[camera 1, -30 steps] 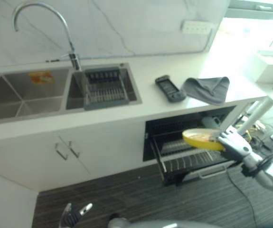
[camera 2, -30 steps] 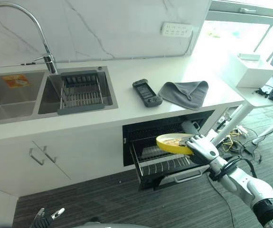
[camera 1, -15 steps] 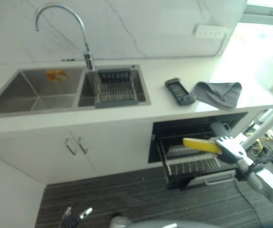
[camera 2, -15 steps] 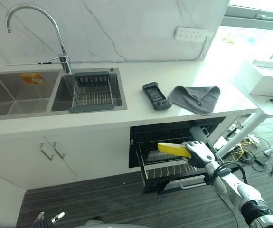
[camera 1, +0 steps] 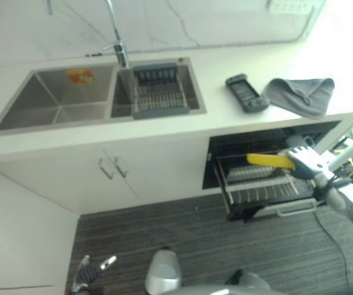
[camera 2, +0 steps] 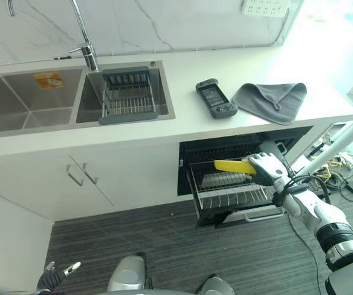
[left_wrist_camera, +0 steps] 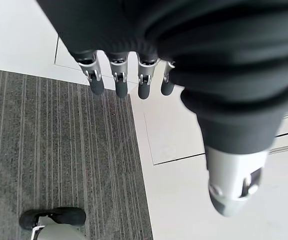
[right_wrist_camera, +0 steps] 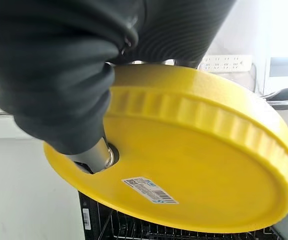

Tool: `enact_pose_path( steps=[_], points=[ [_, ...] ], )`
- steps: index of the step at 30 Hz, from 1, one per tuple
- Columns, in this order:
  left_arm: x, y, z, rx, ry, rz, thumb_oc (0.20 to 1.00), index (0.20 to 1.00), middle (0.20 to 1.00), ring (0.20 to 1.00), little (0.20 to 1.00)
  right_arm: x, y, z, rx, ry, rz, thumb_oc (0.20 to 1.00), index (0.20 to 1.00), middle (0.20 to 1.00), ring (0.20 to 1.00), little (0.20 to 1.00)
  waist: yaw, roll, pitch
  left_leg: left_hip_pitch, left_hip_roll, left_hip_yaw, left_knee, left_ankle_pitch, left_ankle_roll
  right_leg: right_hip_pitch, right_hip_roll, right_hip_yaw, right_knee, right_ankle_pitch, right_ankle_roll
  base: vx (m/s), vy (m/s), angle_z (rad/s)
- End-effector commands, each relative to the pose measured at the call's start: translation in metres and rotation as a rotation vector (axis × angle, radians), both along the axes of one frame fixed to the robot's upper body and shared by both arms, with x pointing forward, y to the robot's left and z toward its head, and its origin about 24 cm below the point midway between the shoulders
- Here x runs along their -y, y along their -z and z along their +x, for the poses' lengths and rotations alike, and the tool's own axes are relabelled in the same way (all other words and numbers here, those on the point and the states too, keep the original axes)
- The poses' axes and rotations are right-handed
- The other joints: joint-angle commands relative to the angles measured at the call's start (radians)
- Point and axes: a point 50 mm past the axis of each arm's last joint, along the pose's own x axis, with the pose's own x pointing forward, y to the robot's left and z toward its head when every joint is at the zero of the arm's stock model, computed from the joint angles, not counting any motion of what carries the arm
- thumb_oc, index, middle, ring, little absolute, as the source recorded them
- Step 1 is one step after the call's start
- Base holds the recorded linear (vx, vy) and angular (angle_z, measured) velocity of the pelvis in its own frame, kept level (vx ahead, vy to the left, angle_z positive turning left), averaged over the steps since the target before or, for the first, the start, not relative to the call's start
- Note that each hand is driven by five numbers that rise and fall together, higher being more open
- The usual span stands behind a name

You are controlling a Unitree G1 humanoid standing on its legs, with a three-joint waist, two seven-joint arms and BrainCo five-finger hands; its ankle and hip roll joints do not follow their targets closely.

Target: Place the dishes in the dishwasher.

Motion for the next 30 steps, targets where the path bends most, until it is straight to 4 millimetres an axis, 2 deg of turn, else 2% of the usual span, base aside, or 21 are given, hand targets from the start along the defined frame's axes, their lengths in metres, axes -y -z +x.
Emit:
enact_pose_path(
  steps=[1, 9, 14, 17, 21, 26, 30],
  points=[
    [-0.008, -0.006, -0.001, 0.014, -0.007, 0.013, 1.000, 1.000, 1.000, 1.000, 1.000, 0.002, -0.051, 0.022, 0.144, 0.008, 0.056, 0.200, 0.200, 0.200, 0.200, 0.200, 0.031, -0.012, -0.022, -0.060, 0.024, -0.049, 0.081, 0.091, -0.019, 0.009, 0.005, -0.030, 0.087, -0.008, -0.055, 0.02, 0.043, 0.10],
    [-0.010, -0.008, 0.000, 0.017, -0.037, 0.026, 1.000, 1.000, 1.000, 1.000, 1.000, 0.015, -0.058, 0.035, 0.128, 0.098, 0.012, 0.200, 0.200, 0.200, 0.200, 0.200, 0.060, -0.008, 0.011, -0.132, 0.024, -0.062, 0.222, 0.056, -0.003, -0.071, -0.039, -0.026, 0.243, -0.036, -0.063, 0.04, -0.016, 0.03],
    [-0.008, -0.005, -0.007, 0.001, -0.038, 0.022, 1.000, 1.000, 1.000, 1.000, 1.000, 0.018, -0.063, 0.042, 0.156, 0.143, 0.010, 0.200, 0.200, 0.200, 0.200, 0.200, 0.059, 0.009, 0.024, -0.166, 0.024, -0.063, 0.261, 0.045, 0.003, -0.125, -0.062, -0.005, 0.300, -0.039, -0.054, 0.03, 0.004, 0.04],
    [-0.006, -0.005, -0.008, 0.008, -0.050, 0.018, 1.000, 1.000, 1.000, 1.000, 1.000, 0.018, -0.065, 0.045, 0.174, 0.150, -0.006, 0.200, 0.200, 0.200, 0.200, 0.200, 0.057, 0.019, 0.031, -0.181, 0.022, -0.067, 0.275, 0.049, 0.001, -0.158, -0.072, 0.012, 0.330, -0.041, -0.047, 0.01, 0.032, -0.10],
    [-0.005, -0.008, 0.001, 0.047, -0.062, 0.001, 1.000, 1.000, 1.000, 1.000, 1.000, 0.024, -0.075, 0.048, 0.215, 0.185, -0.021, 0.200, 0.200, 0.200, 0.200, 0.200, 0.050, 0.027, 0.038, -0.208, 0.032, -0.060, 0.272, 0.049, 0.003, -0.206, -0.091, 0.035, 0.350, -0.028, -0.033, 0.01, 0.013, -0.07],
    [-0.004, -0.008, 0.001, 0.032, -0.045, 0.003, 1.000, 1.000, 1.000, 1.000, 1.000, 0.032, -0.084, 0.049, 0.242, 0.214, -0.027, 0.200, 0.200, 0.200, 0.200, 0.200, 0.058, 0.028, 0.045, -0.240, 0.030, -0.072, 0.281, 0.050, 0.003, -0.252, -0.109, 0.047, 0.369, -0.018, -0.022, 0.02, -0.012, -0.03],
    [-0.007, -0.009, 0.002, 0.034, -0.029, -0.001, 1.000, 1.000, 1.000, 1.000, 1.000, 0.030, -0.093, 0.054, 0.261, 0.215, -0.050, 0.200, 0.200, 0.200, 0.200, 0.200, 0.065, 0.036, 0.063, -0.275, 0.019, -0.083, 0.279, 0.047, 0.008, -0.306, -0.120, 0.066, 0.385, -0.012, -0.016, -0.04, -0.010, 0.02]
  ],
)
